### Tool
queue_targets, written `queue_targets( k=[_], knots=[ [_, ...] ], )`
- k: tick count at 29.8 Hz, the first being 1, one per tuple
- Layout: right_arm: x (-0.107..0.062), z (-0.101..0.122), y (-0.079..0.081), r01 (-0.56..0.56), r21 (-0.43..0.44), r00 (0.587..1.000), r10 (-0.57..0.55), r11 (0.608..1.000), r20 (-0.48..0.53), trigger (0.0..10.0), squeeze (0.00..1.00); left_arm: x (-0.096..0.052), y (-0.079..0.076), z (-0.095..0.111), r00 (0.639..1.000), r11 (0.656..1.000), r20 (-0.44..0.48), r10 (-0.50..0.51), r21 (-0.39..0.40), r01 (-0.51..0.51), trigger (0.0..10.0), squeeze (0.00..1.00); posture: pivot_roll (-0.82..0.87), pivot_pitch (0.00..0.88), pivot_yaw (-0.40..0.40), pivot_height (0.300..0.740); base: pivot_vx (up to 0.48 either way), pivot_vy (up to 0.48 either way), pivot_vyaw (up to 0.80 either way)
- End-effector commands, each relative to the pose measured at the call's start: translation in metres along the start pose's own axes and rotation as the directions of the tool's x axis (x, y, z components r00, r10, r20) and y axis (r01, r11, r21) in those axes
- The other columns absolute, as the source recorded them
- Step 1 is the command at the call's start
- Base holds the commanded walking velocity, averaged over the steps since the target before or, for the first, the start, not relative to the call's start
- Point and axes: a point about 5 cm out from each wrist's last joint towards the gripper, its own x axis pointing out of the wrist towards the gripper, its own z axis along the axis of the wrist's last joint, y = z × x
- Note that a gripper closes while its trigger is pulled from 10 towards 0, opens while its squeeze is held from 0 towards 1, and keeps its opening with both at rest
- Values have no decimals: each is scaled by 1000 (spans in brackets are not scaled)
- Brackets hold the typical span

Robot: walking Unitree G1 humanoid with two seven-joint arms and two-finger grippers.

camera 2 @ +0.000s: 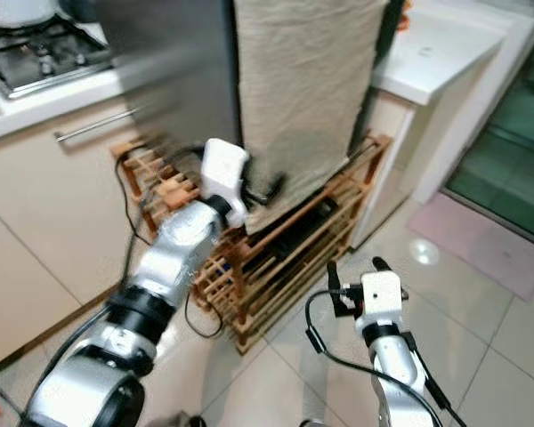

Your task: Restocking fridge

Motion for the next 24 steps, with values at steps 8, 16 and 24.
queue_targets(
  k=[8,16,24],
  knots=[
    [-2,12,2,16,1,1000,-16,1000,-17,10000,0,5,-10,11,999,999,46,-22,-35,23,10000,0,-124,42,28,740,0,0,0],
    [-6,19,4,20,1,999,-20,1000,-25,10000,0,-16,18,24,984,994,142,111,-6,-111,10000,0,-119,42,31,740,0,0,0],
    [-8,18,4,20,1,999,-20,1000,-46,10000,0,-48,42,2,954,961,122,273,1,-275,10000,0,-99,32,25,740,0,0,0]
  ],
)
